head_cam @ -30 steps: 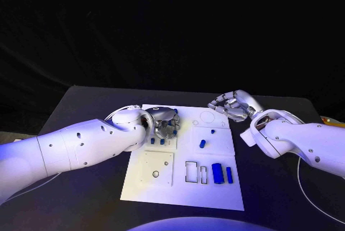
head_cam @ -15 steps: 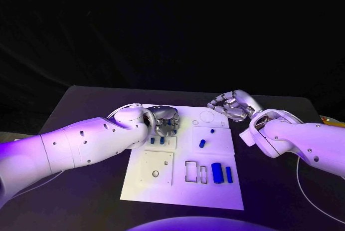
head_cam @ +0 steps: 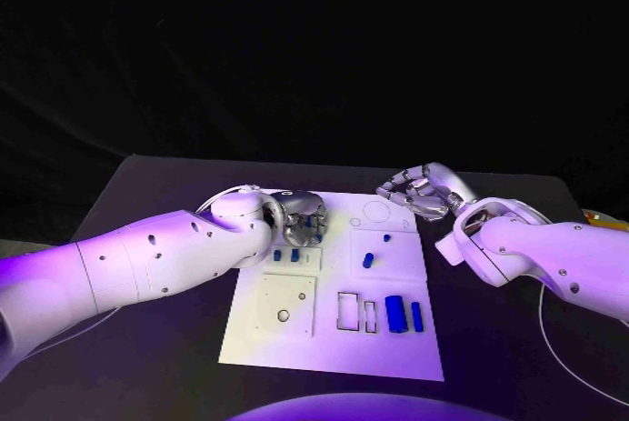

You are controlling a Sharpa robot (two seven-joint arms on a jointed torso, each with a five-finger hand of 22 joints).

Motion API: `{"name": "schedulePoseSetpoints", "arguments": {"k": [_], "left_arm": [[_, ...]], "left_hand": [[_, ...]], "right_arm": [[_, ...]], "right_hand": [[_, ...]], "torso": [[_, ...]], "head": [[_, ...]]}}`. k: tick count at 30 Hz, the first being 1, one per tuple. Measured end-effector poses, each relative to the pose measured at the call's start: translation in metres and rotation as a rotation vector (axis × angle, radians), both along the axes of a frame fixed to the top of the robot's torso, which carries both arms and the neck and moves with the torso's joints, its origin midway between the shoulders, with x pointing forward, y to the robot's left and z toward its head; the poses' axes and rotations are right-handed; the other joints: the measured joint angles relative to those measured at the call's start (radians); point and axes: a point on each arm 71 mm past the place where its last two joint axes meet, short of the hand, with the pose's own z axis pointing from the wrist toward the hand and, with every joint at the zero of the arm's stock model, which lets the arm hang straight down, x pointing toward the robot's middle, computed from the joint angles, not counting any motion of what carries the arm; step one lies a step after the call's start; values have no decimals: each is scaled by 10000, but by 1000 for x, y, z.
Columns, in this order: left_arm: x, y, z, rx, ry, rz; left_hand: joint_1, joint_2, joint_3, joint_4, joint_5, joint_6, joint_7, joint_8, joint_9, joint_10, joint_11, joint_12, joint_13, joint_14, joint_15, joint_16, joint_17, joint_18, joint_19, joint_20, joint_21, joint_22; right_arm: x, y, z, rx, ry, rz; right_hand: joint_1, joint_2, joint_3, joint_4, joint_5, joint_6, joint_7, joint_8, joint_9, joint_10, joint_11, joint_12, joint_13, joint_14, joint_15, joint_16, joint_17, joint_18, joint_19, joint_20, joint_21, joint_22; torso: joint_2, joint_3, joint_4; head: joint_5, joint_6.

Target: Assemble the parts on the task board

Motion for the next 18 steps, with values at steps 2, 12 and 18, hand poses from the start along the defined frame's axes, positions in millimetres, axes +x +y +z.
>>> {"name": "schedulePoseSetpoints", "arguments": {"k": [2, 12, 18], "left_arm": [[0, -1, 0, -1, 12, -14], [1, -1, 0, -21, 13, -17], [2, -2, 1, -83, -26, -11]], "left_hand": [[0, 0, 0, 0, 0, 0, 0, 0, -2, 0, 0, -1, -1, 0, 0, 0, 0, 0, 0, 0, 0, 13], [-74, 65, 687, -130, 0, 757, -86, -88, -217, 507, -38, -700, -1, 273, -91, 195, -68, -158, 371, -66, 511, 561], [-316, 85, 1304, -473, -20, 1146, -70, -400, -346, 1488, -94, -1696, -884, 596, -158, 275, -50, -156, 689, -110, 889, 1024]], "right_arm": [[0, 0, 0, 0, 3, 1], [0, 0, -1, 0, 11, 1], [0, 0, -1, 0, 14, 1]], "right_hand": [[0, 0, 0, 0, 0, 0, 0, 0, 0, 0, 0, 0, 0, 0, 0, 0, 0, 0, 0, 0, 0, 0], [40, 40, 0, 0, 0, 0, 0, 0, 10, 0, 0, 0, 0, 0, 0, 0, 0, 0, 0, 0, 0, -1], [40, 40, 0, 0, 0, 0, 0, 0, 9, 0, 0, 0, 0, 0, 0, 0, -1, 0, 0, 0, 0, -2]], "torso": [[-1, 0, 1], [-10, 1, 7], [-11, 0, 3]], "head": [[0, -1], [-6, -25], [-2, -28]]}}
